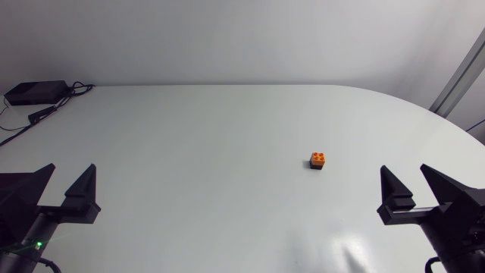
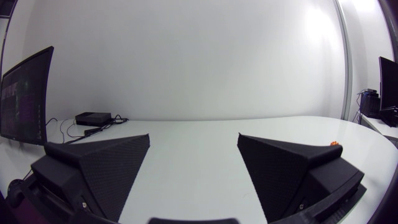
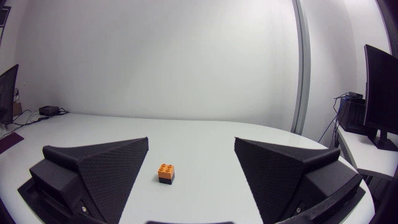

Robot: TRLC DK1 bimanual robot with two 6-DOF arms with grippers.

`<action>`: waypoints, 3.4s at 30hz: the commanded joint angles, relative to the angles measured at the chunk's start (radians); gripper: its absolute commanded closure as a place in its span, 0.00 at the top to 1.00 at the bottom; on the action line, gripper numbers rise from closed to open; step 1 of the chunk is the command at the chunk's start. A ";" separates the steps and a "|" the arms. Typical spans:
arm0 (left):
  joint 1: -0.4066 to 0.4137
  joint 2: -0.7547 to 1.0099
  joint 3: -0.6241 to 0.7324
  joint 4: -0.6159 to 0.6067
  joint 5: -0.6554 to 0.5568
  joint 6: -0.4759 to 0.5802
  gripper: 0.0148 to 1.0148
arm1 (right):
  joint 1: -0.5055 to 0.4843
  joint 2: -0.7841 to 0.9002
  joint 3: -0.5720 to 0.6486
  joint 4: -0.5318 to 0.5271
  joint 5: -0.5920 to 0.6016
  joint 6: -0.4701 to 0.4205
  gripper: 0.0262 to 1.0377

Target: Separate the duplo bricks

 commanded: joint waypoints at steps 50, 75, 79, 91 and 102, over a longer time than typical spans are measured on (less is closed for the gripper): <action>-0.011 0.377 0.406 -0.180 0.007 -0.004 0.94 | 0.079 0.300 0.427 -0.168 -0.003 0.038 0.96; -0.143 1.458 1.074 -0.587 0.217 -0.120 0.94 | 0.059 1.294 0.988 -0.453 -0.009 0.172 0.96; -0.200 1.558 1.177 -0.628 0.214 0.025 0.92 | 0.067 1.398 1.056 -0.515 -0.047 0.170 0.96; -0.340 1.684 1.254 -0.662 0.216 0.105 0.93 | 0.142 1.763 1.255 -0.719 -0.084 -0.014 0.96; -0.343 1.728 1.249 -0.631 0.217 0.104 0.95 | 0.142 1.950 1.324 -0.710 0.012 0.038 0.89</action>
